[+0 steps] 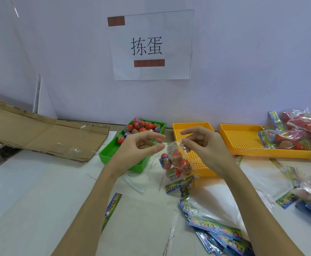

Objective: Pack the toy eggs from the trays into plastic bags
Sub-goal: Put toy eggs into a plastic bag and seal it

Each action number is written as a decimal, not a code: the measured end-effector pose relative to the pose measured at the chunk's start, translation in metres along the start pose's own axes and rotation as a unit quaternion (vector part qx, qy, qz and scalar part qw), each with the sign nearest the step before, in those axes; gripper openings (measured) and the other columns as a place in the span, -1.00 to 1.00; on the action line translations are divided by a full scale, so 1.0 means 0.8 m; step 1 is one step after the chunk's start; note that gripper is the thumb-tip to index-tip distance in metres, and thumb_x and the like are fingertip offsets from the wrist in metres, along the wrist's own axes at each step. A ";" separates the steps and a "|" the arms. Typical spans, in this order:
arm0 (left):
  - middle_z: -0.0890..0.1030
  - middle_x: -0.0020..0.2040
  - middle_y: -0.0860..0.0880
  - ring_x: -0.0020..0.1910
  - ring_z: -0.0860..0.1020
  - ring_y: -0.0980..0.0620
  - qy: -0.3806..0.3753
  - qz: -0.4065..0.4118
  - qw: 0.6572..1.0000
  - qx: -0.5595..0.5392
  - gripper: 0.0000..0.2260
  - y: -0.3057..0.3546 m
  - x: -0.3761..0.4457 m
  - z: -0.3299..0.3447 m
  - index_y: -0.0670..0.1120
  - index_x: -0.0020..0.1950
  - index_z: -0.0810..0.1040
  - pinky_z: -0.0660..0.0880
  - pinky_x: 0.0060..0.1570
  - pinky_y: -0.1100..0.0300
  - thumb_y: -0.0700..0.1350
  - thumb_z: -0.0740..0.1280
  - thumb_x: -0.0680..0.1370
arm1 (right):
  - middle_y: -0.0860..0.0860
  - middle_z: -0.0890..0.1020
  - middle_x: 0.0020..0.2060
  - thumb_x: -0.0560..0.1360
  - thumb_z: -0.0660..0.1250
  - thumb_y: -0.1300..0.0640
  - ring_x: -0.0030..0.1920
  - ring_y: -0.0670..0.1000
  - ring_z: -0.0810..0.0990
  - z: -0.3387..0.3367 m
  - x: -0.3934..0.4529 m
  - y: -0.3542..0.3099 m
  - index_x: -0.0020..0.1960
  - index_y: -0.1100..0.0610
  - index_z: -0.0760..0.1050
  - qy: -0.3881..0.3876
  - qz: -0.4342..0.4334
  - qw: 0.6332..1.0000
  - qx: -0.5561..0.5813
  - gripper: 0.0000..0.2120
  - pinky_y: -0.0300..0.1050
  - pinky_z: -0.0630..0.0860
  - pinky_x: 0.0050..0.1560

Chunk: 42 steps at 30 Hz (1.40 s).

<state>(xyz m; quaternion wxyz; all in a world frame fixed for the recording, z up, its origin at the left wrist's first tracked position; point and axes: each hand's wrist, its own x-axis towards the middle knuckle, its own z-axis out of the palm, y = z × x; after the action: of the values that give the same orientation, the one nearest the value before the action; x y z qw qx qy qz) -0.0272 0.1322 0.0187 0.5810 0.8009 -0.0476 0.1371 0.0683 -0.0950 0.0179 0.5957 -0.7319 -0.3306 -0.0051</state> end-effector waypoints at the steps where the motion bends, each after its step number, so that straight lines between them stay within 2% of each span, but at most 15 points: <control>1: 0.74 0.05 0.06 0.03 0.69 0.07 -0.012 -0.007 1.000 0.016 -0.73 0.001 0.001 0.004 0.08 0.16 0.73 0.62 0.07 0.22 0.08 0.54 0.49 | -0.01 0.75 -0.22 0.58 0.44 0.25 -0.23 -0.02 0.70 0.002 0.000 -0.001 0.14 0.13 0.64 -0.005 -0.004 1.000 0.002 -0.86 -0.25 0.62 -0.13; 6: 0.77 -0.08 -0.01 -0.03 0.73 0.01 -0.003 -0.016 1.000 0.011 -0.86 0.000 0.006 0.024 -0.04 -0.01 0.77 0.66 0.02 0.20 -0.07 0.60 0.47 | -0.01 0.74 -0.22 0.60 0.43 0.22 -0.22 -0.05 0.69 0.008 -0.001 -0.006 0.14 0.12 0.65 -0.008 -0.010 1.000 0.000 -0.87 -0.26 0.61 -0.13; 9: 0.77 -0.10 -0.02 -0.07 0.73 0.03 0.015 -0.016 1.000 -0.020 -0.90 0.003 0.006 0.021 -0.02 -0.05 0.77 0.62 -0.04 0.29 -0.11 0.60 0.46 | -0.06 0.74 -0.18 0.61 0.38 -0.03 -0.19 -0.09 0.70 0.012 -0.001 -0.011 0.18 0.05 0.65 0.000 0.046 0.999 0.026 -0.77 -0.21 0.64 -0.09; 11: 0.77 -0.10 -0.03 -0.07 0.73 0.01 0.019 -0.018 0.999 -0.025 -0.89 0.003 0.006 0.020 -0.02 -0.04 0.77 0.64 -0.01 0.26 -0.10 0.60 0.46 | -0.09 0.75 -0.15 0.55 0.36 -0.18 -0.13 -0.11 0.72 0.013 -0.002 -0.014 0.14 0.01 0.68 -0.038 0.082 0.996 0.025 -0.67 -0.27 0.62 -0.10; 13: 0.77 -0.09 -0.03 -0.05 0.73 -0.01 0.015 -0.021 0.999 -0.022 -0.86 0.003 0.006 0.019 -0.04 -0.01 0.77 0.64 0.01 0.24 -0.09 0.61 0.45 | -0.04 0.76 -0.15 0.55 0.40 -0.14 -0.11 -0.10 0.72 0.016 -0.005 -0.014 0.05 0.05 0.72 -0.067 0.089 0.993 0.031 -0.71 -0.33 0.59 -0.12; 16: 0.77 -0.04 -0.03 0.01 0.72 0.01 0.001 -0.024 0.999 -0.026 -0.84 0.004 0.004 0.013 -0.01 0.00 0.77 0.63 0.05 0.26 -0.08 0.62 0.44 | 0.02 0.76 -0.19 0.56 0.47 0.06 -0.18 -0.11 0.70 0.013 -0.006 -0.013 -0.04 0.13 0.73 -0.052 0.093 0.992 0.063 -0.85 -0.32 0.58 -0.14; 21: 0.76 0.00 -0.05 0.04 0.72 -0.02 -0.011 -0.026 0.998 -0.050 -0.82 0.004 0.004 0.003 0.03 0.03 0.77 0.61 0.06 0.28 -0.13 0.60 0.45 | -0.02 0.75 -0.23 0.54 0.49 0.07 -0.22 -0.16 0.68 0.005 -0.006 -0.009 -0.06 0.12 0.73 -0.028 0.103 0.992 0.070 -0.88 -0.33 0.58 -0.15; 24: 0.76 0.04 -0.02 0.07 0.72 0.02 -0.021 -0.031 0.998 -0.051 -0.81 0.004 0.003 -0.001 0.05 0.06 0.77 0.60 0.07 0.29 -0.14 0.59 0.47 | -0.02 0.76 -0.18 0.54 0.49 0.06 -0.17 -0.16 0.70 0.003 -0.006 -0.010 -0.04 0.09 0.74 -0.036 0.109 0.990 0.078 -0.88 -0.35 0.58 -0.14; 28: 0.76 0.05 0.02 0.08 0.70 0.07 -0.024 -0.037 0.997 -0.056 -0.79 0.002 0.004 -0.006 0.04 0.10 0.76 0.59 0.07 0.31 -0.18 0.55 0.51 | 0.04 0.77 -0.04 0.58 0.43 0.08 0.03 -0.02 0.74 0.001 -0.004 -0.006 0.05 0.09 0.75 -0.057 0.135 0.982 0.121 -0.84 -0.20 0.66 0.02; 30: 0.74 0.04 0.05 0.05 0.68 0.08 -0.032 -0.039 0.997 -0.050 -0.80 0.003 0.003 -0.005 0.08 0.13 0.75 0.59 0.08 0.26 -0.14 0.52 0.54 | 0.06 0.77 -0.03 0.61 0.40 0.12 0.06 0.05 0.74 0.004 -0.003 -0.005 0.07 0.12 0.74 -0.052 0.136 0.981 0.128 -0.84 -0.14 0.67 0.05; 33: 0.73 0.01 0.06 0.01 0.67 0.02 -0.041 -0.031 0.999 0.006 -0.83 0.005 0.002 0.007 0.12 0.12 0.73 0.63 0.06 0.16 0.08 0.51 0.54 | 0.05 0.77 -0.04 0.63 0.37 0.13 0.04 0.05 0.74 0.014 -0.005 -0.005 0.09 0.12 0.74 -0.073 0.105 0.987 0.094 -0.83 -0.12 0.68 0.06; 35: 0.75 -0.05 0.02 -0.04 0.69 -0.05 -0.019 -0.027 0.999 0.028 -0.82 0.004 0.005 0.018 0.05 0.07 0.74 0.64 0.02 0.08 0.07 0.54 0.52 | 0.07 0.77 -0.04 0.66 0.33 0.12 0.05 0.07 0.74 0.023 -0.005 -0.007 0.11 0.12 0.74 -0.078 0.096 0.989 0.082 -0.79 -0.08 0.68 0.09; 38: 0.74 -0.09 0.00 -0.10 0.68 0.04 0.069 -0.018 0.997 0.013 -0.85 -0.002 0.010 0.024 -0.02 0.04 0.75 0.65 -0.03 0.15 -0.04 0.57 0.50 | 0.01 0.76 -0.01 0.67 0.26 -0.08 0.05 0.01 0.73 0.028 -0.002 -0.013 0.17 0.08 0.69 -0.041 0.113 0.987 0.106 -0.68 -0.11 0.67 0.10; 40: 0.74 -0.09 0.00 -0.08 0.67 0.07 0.119 -0.020 0.993 -0.013 -0.89 -0.006 0.012 0.022 -0.04 0.03 0.75 0.64 0.01 0.16 -0.09 0.56 0.52 | -0.08 0.75 0.02 0.55 0.34 -0.24 0.04 -0.12 0.71 0.024 -0.002 -0.016 0.23 -0.02 0.65 -0.050 0.115 0.990 0.059 -0.61 -0.14 0.63 0.11; 42: 0.74 -0.10 -0.02 -0.13 0.66 0.08 0.142 -0.035 0.988 -0.056 -0.91 -0.008 0.014 0.020 -0.08 0.02 0.74 0.63 -0.06 0.19 -0.12 0.54 0.54 | -0.15 0.73 0.02 0.51 0.45 -0.19 0.05 -0.19 0.67 0.021 -0.003 -0.014 0.18 -0.07 0.66 -0.067 0.111 0.991 -0.011 -0.69 -0.18 0.56 0.09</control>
<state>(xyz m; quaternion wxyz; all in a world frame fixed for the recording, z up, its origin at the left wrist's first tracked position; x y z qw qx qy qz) -0.0124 0.1203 0.0112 0.6304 0.7406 0.0556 0.2258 0.0546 -0.0803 0.0215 0.5606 -0.7696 -0.2866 0.1066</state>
